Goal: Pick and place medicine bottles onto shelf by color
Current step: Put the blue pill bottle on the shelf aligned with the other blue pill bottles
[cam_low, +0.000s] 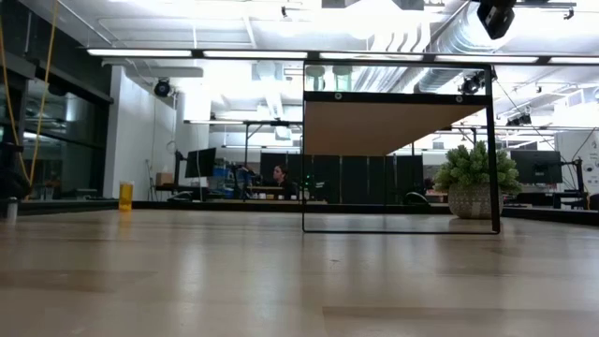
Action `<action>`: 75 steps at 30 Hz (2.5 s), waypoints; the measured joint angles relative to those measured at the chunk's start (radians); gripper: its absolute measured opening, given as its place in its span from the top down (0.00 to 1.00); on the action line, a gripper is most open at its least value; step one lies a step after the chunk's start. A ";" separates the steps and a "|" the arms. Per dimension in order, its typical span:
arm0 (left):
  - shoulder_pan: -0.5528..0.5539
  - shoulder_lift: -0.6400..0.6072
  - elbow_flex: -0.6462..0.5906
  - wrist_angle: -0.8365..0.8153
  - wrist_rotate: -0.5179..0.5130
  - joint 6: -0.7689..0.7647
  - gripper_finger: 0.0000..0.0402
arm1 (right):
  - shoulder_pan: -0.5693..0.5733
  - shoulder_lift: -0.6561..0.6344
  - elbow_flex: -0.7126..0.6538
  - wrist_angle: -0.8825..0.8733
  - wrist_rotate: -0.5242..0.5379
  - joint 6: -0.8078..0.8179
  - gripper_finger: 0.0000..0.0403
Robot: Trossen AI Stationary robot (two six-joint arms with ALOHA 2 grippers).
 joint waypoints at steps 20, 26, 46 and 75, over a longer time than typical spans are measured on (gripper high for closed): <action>-0.058 0.202 -0.014 0.015 0.069 -0.087 0.41 | 0.000 0.000 0.000 -0.006 -0.011 0.007 1.00; -0.066 0.204 -0.069 0.100 0.085 -0.095 0.41 | 0.000 0.000 0.000 -0.011 -0.012 0.007 1.00; -0.066 0.204 -0.162 0.211 0.074 -0.129 0.41 | 0.000 0.000 0.000 -0.027 0.000 0.033 1.00; -0.067 0.107 -0.148 0.211 0.141 -0.104 0.73 | 0.000 0.000 0.000 -0.030 0.004 0.034 1.00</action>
